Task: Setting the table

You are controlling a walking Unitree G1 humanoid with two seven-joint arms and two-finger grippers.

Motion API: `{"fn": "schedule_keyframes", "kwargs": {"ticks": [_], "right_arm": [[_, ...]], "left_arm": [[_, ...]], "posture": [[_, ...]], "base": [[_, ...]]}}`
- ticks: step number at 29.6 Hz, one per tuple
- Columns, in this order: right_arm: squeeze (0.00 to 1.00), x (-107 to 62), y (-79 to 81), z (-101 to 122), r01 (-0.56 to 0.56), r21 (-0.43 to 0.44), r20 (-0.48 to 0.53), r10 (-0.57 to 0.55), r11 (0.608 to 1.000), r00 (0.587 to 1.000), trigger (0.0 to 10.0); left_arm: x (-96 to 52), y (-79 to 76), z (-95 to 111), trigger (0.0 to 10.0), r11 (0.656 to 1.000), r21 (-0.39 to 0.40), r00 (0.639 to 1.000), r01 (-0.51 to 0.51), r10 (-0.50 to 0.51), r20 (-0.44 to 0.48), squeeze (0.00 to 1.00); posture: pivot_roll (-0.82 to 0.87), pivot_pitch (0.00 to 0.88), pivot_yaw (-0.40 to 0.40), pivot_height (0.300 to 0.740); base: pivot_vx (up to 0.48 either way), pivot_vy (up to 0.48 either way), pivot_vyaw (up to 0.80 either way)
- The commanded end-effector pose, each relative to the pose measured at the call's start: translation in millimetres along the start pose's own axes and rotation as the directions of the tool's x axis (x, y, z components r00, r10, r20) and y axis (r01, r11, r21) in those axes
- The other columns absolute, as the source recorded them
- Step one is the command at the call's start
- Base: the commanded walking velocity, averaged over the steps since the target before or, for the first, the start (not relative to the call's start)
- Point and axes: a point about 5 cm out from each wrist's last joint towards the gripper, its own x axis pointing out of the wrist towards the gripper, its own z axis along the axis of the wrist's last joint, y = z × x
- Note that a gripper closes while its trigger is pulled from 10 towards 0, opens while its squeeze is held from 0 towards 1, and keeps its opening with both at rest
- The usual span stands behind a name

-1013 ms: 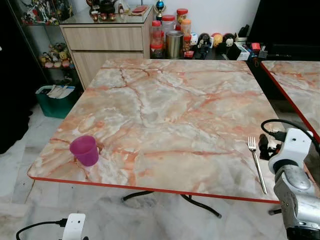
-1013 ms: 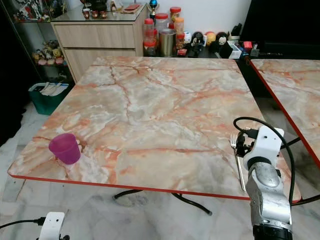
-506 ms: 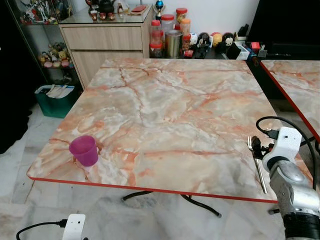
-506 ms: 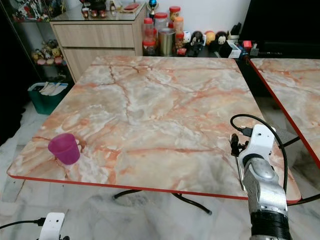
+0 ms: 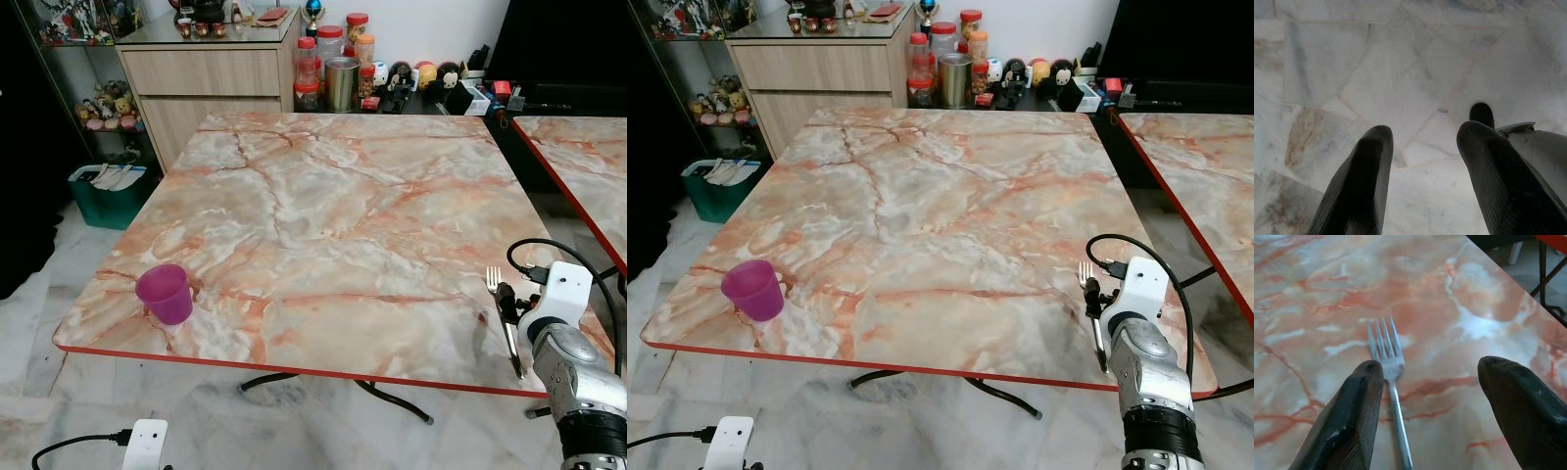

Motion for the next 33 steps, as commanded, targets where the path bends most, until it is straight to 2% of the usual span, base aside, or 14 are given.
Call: {"fn": "schedule_keyframes", "kwargs": {"ticks": [1,13,18,33], "right_arm": [[0.00,1.6,-3.0,2.0,0.004,0.013,0.008,-0.004,1.000,1.000,10.0],[0.00,4.8,1.2,1.5,-0.058,0.019,0.035,0.057,0.998,0.998,10.0],[0.00,5.9,0.2,-3.7,-0.059,0.013,0.009,0.058,0.998,0.998,10.0],[0.00,6.3,1.9,-6.2,-0.124,-0.058,-0.019,0.123,0.991,0.992,10.0]], "left_arm": [[-0.2,1.5,-1.6,10.0,1.000,0.018,1.000,0.000,0.000,-0.011,0.00],[-0.3,2.0,-2.1,10.0,1.000,0.019,1.000,-0.004,0.004,-0.012,0.00],[-0.3,2.0,-2.3,10.0,1.000,0.019,1.000,-0.002,0.002,-0.013,0.00],[-0.2,0.8,-2.4,10.0,1.000,0.014,1.000,0.001,-0.001,-0.014,0.00]], "posture": [[0.03,0.022,0.010,0.740],[0.03,0.023,0.011,0.740],[0.03,0.025,0.011,0.740],[0.03,0.025,0.004,0.740]], "base": [[0.000,0.000,0.00],[0.000,0.000,0.00],[0.000,0.000,0.00],[0.000,0.000,0.00]]}}
